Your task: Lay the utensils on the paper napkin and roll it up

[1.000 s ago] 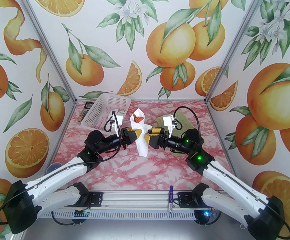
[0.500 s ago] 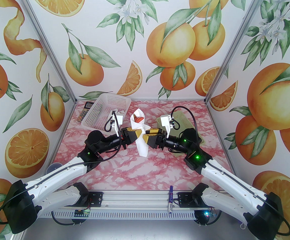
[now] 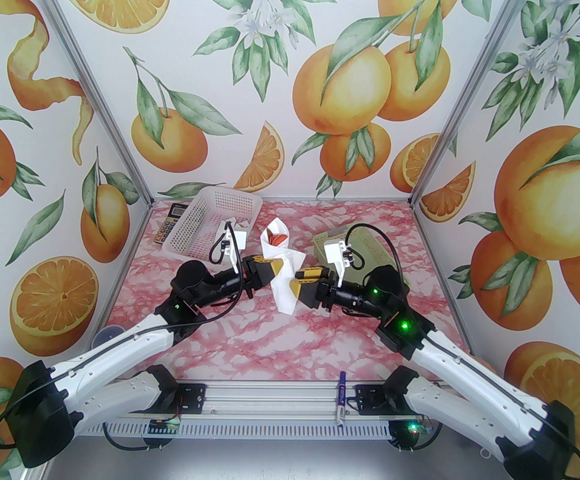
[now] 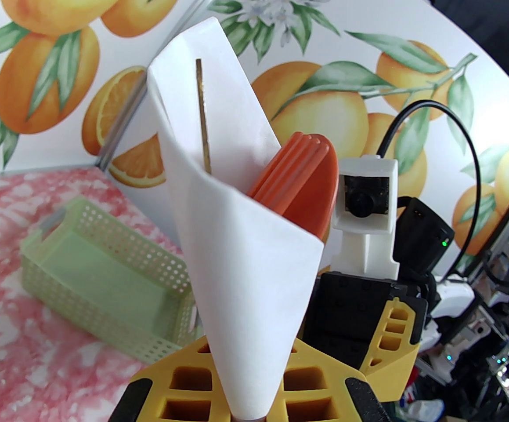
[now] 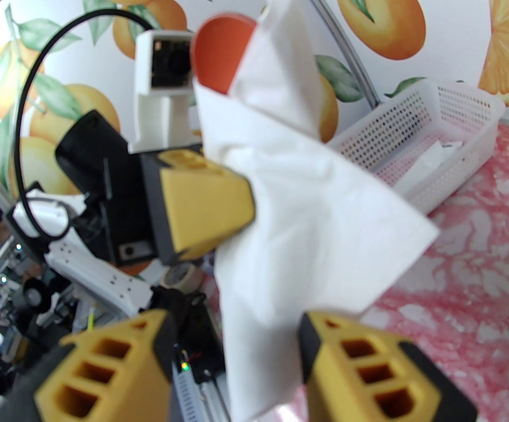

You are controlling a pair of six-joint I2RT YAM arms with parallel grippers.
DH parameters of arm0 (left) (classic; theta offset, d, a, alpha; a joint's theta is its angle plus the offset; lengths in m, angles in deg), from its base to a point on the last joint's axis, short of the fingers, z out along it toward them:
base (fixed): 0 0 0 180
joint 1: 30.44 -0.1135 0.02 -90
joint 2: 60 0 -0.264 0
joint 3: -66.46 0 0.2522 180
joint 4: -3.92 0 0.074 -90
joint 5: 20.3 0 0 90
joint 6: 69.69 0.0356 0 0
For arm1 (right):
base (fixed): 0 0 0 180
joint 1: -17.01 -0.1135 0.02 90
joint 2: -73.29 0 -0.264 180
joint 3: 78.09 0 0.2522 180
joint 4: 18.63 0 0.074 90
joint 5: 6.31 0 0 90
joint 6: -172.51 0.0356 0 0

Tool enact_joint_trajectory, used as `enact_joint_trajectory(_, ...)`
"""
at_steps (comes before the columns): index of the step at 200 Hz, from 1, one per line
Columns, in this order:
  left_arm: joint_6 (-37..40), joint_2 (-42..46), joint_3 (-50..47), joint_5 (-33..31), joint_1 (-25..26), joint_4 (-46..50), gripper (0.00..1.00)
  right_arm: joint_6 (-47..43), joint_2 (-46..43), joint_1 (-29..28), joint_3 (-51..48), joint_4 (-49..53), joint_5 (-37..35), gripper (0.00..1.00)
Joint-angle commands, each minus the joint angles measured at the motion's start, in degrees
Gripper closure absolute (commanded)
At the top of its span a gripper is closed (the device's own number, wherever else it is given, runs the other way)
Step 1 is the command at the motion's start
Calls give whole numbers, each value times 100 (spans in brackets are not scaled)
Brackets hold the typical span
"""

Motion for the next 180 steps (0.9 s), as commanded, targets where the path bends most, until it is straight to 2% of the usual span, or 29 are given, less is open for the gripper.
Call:
enact_joint_trajectory(1,156,162,111,-91,29,116,100,-146,-139,-64,78,291,-144,49)
enact_joint_trajectory(32,158,136,107,-98,28,128,100,-98,-58,-182,80,187,-137,53)
enact_joint_trajectory(86,-2,83,102,42,29,-92,100,-232,271,-226,127,126,-447,49)
enact_joint_trajectory(180,-160,22,126,251,30,-347,100,6,749,-221,265,-696,114,56)
